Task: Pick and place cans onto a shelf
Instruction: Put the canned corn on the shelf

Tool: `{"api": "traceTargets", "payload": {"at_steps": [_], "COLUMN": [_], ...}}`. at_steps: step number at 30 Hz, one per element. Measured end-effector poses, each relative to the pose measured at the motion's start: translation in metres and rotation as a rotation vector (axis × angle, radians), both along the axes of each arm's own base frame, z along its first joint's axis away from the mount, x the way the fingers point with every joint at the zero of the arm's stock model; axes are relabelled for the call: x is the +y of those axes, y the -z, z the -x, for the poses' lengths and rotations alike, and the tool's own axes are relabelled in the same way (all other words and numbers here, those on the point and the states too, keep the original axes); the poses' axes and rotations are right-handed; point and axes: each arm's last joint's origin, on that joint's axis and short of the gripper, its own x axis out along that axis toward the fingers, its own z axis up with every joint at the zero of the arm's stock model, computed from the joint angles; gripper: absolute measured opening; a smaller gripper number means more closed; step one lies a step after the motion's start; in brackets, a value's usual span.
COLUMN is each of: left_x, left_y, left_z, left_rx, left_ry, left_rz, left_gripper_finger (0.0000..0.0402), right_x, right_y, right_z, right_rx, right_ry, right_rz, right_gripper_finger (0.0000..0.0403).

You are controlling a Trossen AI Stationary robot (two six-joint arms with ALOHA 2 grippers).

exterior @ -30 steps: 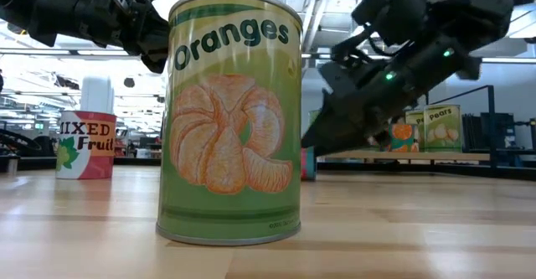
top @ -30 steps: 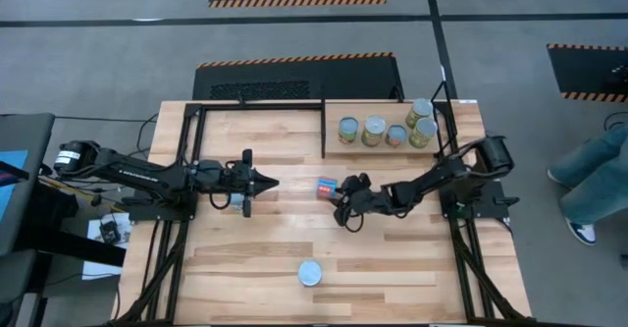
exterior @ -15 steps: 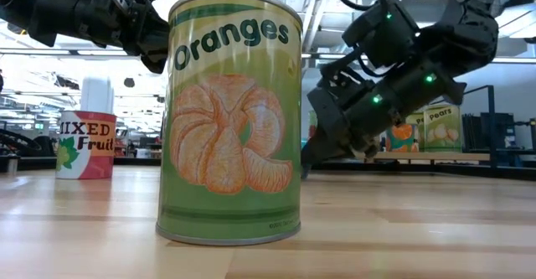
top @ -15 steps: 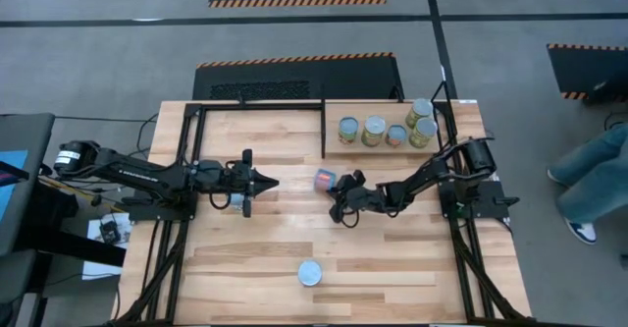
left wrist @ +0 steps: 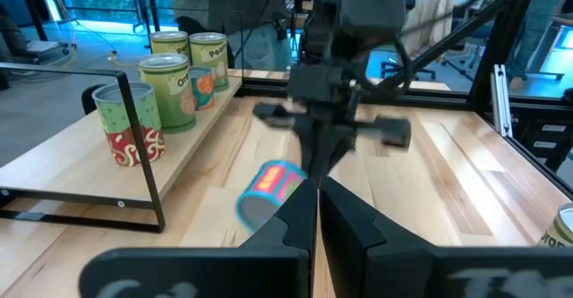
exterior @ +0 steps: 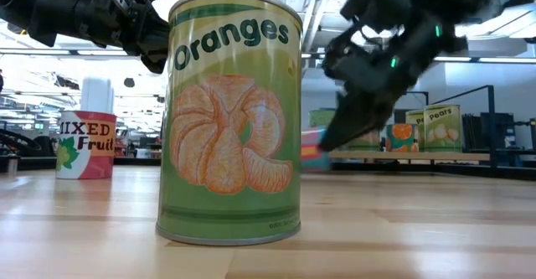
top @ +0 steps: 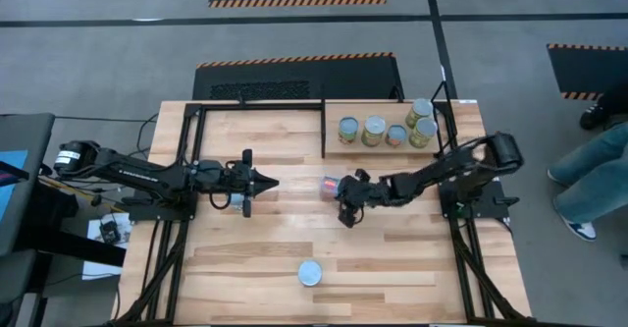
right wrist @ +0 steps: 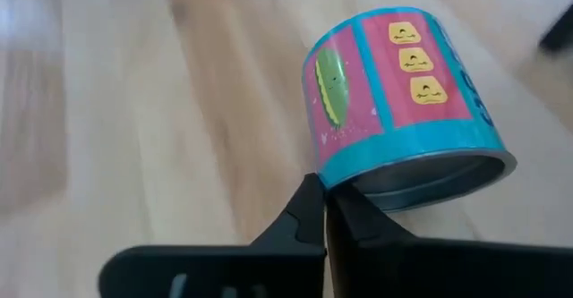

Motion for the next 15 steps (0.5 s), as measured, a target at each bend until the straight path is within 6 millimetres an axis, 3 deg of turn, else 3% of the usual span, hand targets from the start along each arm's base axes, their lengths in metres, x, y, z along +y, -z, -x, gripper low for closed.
{"api": "traceTargets", "payload": {"at_steps": [5,8,10,15], "left_x": [0.000,0.000,0.000,0.000], "left_y": [0.000,0.000,0.000,0.000], "left_z": [0.000,0.000,0.000,0.000], "left_rx": [0.000,0.000,-0.002,0.001], "left_ry": [0.000,0.000,0.000,0.000], "left_rz": [0.000,0.000,0.000,0.000], "left_gripper_finger": [0.0006,0.0006,0.0006,0.0006], "right_x": [-0.007,-0.013,-0.018,-0.030], "right_y": [-0.053,-0.071,-0.070,-0.045], "right_z": [0.011,0.008,0.004,-0.003], "right_rx": [0.344,0.497,0.589,0.831], "right_ry": [-0.093,-0.144,-0.176,-0.246], "right_rz": [0.033,0.047,0.055,0.033], "right_gripper_finger": [0.0016,0.0008,0.0006,0.0016]}}
